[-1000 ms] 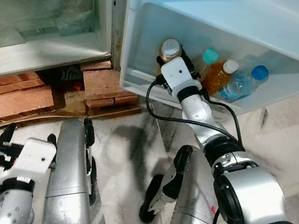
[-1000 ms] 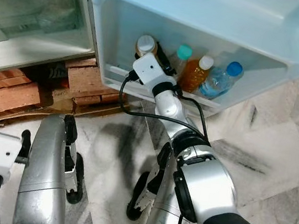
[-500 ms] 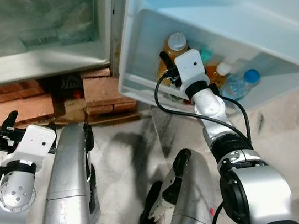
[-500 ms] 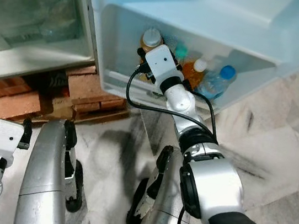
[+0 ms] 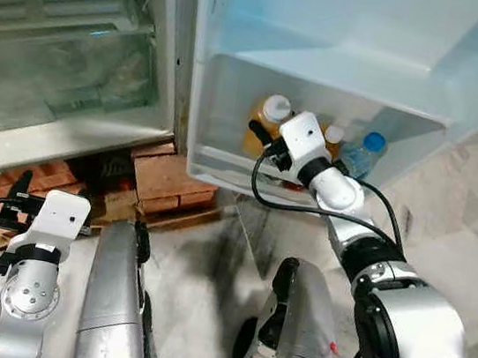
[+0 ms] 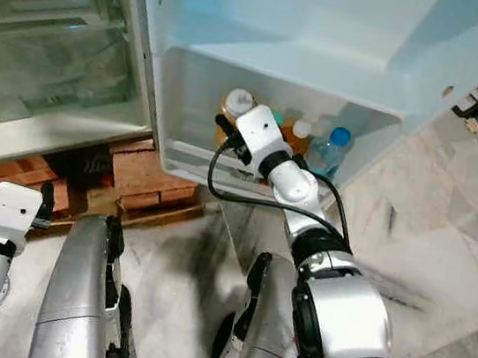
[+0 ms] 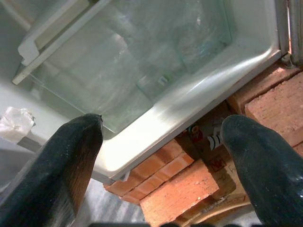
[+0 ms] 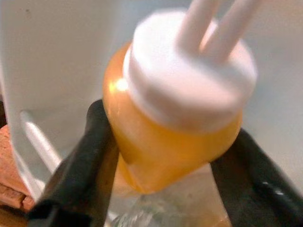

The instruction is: Restocking fridge

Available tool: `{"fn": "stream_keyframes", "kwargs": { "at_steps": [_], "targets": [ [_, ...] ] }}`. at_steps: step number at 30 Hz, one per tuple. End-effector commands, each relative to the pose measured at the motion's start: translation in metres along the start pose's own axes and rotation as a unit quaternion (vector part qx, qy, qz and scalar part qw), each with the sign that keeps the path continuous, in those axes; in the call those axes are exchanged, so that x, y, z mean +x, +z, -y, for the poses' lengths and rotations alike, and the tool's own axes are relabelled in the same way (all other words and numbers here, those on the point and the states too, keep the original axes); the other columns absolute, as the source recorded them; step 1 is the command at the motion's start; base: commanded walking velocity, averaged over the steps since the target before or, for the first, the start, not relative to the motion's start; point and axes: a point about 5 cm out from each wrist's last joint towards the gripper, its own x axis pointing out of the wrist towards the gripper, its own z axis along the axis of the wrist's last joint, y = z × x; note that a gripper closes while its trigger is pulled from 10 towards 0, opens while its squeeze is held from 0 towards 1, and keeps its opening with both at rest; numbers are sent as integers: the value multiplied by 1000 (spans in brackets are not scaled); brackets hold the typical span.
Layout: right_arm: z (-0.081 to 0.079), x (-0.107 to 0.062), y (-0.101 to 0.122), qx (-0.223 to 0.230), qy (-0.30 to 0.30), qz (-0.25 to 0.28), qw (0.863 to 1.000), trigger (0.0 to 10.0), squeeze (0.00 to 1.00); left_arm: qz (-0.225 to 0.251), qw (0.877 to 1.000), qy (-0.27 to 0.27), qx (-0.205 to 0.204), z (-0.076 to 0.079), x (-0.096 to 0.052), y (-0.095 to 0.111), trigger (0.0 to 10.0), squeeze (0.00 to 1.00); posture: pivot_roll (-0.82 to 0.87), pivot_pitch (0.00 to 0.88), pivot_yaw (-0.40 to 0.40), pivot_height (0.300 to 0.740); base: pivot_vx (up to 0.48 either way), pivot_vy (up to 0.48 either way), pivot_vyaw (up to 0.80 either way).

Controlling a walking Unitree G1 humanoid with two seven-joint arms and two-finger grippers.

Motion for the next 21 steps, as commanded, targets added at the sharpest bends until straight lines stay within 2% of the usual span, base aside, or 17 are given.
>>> {"fn": "stream_keyframes", "kwargs": {
  "at_steps": [1,5,7,8,21],
  "targets": [
    [6,-7,-6,-3,-11,-4,1000,10000,1000,-3,1000,-1,0,1,-1,-3,10000,0,145,131,-94,503,0,0,0],
    [2,-8,-6,-9,-12,4,1000,10000,1000,2,1000,-2,-3,4,1,-1,10000,0,148,133,-90,503,0,0,0],
    [1,-7,-5,-16,-13,6,1000,10000,192,2,1000,-4,-3,5,0,-2,10000,0,149,134,-90,503,0,0,0],
    [0,-6,-4,-14,-15,7,1000,10000,0,2,1000,-6,-2,5,-1,-4,10000,0,153,142,-89,503,0,0,0],
    [-9,-2,-1,-18,-33,15,999,10000,0,-5,1000,-3,7,-3,-11,-9,10000,0,172,179,-90,503,0,0,0]
  ]
}}
